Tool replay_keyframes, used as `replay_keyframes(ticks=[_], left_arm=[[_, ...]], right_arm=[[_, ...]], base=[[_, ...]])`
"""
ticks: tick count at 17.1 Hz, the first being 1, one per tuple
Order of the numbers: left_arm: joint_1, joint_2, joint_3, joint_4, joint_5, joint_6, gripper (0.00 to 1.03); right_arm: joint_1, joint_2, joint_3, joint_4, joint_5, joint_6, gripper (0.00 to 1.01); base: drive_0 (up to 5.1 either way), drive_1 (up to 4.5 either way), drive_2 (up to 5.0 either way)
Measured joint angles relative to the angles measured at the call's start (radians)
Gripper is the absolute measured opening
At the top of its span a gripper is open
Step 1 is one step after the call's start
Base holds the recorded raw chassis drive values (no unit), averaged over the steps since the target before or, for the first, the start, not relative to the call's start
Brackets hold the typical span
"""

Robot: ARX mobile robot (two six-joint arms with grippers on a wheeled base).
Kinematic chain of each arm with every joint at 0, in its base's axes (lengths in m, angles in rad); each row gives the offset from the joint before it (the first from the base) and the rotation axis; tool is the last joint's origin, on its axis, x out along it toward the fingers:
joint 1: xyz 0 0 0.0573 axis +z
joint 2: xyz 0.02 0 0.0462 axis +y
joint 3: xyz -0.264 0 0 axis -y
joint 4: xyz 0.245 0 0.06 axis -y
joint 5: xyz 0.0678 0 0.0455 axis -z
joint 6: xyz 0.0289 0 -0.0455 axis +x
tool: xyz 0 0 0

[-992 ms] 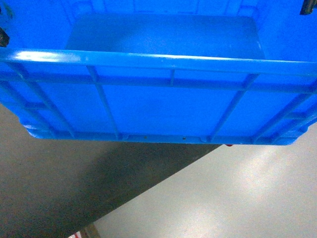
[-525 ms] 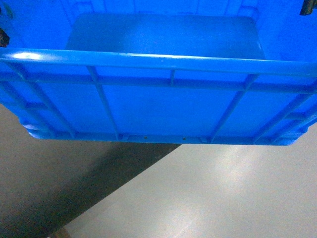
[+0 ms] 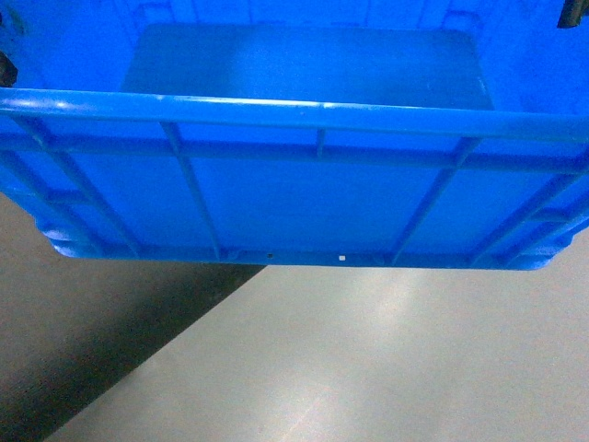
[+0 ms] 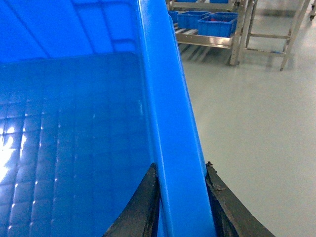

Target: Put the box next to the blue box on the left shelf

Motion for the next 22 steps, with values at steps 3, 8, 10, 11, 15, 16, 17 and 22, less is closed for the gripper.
replay_keyframes(ticks=[3, 8, 10, 11, 15, 16, 17, 22], left_arm=[[0.000, 0.000, 0.000, -0.001, 0.000, 0.000, 0.08], [0.000, 0.000, 0.000, 0.000, 0.000, 0.000, 0.08], [0.000, 0.000, 0.000, 0.000, 0.000, 0.000, 0.08], [0.000, 0.000, 0.000, -0.001, 0.000, 0.000, 0.08], [0.000, 0.000, 0.000, -0.001, 0.000, 0.000, 0.08], [0.000, 0.000, 0.000, 0.000, 0.000, 0.000, 0.08], [0.000, 0.000, 0.000, 0.001, 0.000, 0.000, 0.08], [0.000, 0.000, 0.000, 0.000, 0.000, 0.000, 0.08]], right_arm=[[0.000, 0.000, 0.000, -0.001, 0.000, 0.000, 0.18], [0.000, 0.000, 0.000, 0.000, 0.000, -0.001, 0.18], [0.000, 0.000, 0.000, 0.002, 0.000, -0.002, 0.18], [0.000, 0.000, 0.000, 0.000, 0.000, -0.002, 0.18], [0.000, 0.000, 0.000, -0.002, 0.000, -0.002, 0.18], [0.000, 0.000, 0.000, 0.001, 0.000, -0.002, 0.18], [0.000, 0.000, 0.000, 0.003, 0.000, -0.002, 0.18], [0.000, 0.000, 0.000, 0.002, 0.000, -0.002, 0.18]], base=[[-1.4, -1.43, -1.4], [-1.5, -1.50, -1.5], [-1.4, -1.43, -1.4], [-1.4, -1.42, -1.4], [-1.5, -1.48, -1.5], [-1.4, -1.42, -1.4], [-1.4, -1.43, -1.4], [-1.5, -1.48, -1.5]])
